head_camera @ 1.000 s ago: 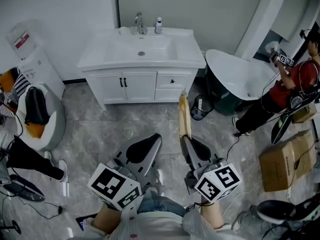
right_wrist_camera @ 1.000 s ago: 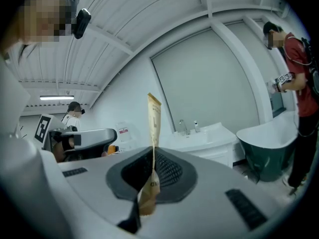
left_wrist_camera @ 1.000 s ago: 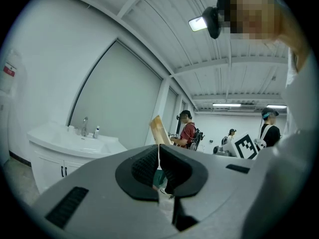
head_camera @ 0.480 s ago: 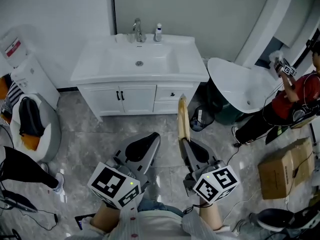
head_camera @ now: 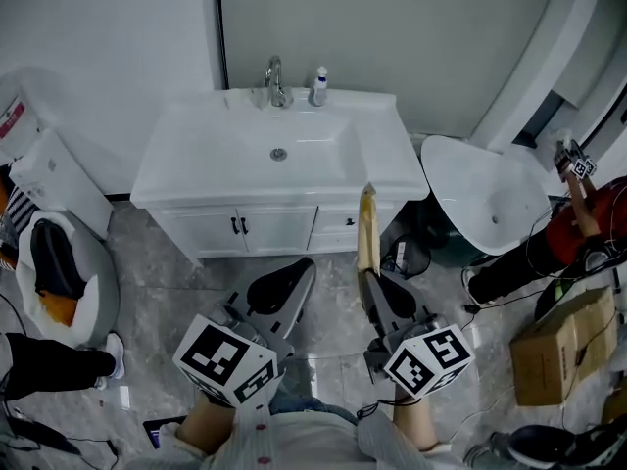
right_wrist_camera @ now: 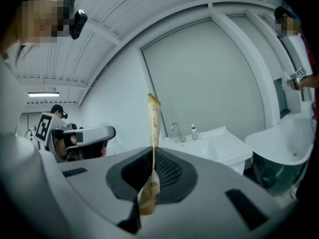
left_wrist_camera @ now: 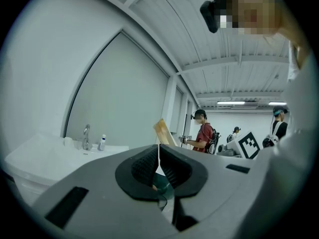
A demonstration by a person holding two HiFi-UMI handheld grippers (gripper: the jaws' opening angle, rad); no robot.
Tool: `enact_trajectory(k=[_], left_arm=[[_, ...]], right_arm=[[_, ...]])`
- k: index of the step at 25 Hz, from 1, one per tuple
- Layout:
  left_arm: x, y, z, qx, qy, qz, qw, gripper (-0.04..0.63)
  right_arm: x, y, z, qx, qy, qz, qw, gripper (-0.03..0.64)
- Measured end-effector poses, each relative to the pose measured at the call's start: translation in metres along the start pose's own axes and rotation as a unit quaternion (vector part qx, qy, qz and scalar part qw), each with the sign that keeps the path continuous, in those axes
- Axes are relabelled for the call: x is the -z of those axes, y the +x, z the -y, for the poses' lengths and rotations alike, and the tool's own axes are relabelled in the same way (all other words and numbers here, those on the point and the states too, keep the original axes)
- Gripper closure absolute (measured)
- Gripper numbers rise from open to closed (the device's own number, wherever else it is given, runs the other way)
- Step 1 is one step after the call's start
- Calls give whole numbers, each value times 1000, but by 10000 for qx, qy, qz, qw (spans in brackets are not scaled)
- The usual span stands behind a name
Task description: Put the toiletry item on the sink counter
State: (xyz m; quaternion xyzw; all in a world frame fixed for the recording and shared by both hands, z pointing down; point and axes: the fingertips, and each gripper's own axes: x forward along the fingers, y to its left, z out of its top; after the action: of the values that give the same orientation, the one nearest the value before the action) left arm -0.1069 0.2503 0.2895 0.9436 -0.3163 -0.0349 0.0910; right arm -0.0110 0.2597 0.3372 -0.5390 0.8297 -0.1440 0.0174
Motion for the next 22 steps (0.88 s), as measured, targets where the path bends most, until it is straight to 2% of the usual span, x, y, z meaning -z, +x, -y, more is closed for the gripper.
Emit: enact_trajectory(k=[13,22], left_arm=[[-10,56,-70,319,46,-167,9993,575],[-4,105,-107,288,-56,-237,9993,575]], right_arm=[[-15,79,45,457,253,100,9986,606],[-24,127,87,431,257,9,9987,604]])
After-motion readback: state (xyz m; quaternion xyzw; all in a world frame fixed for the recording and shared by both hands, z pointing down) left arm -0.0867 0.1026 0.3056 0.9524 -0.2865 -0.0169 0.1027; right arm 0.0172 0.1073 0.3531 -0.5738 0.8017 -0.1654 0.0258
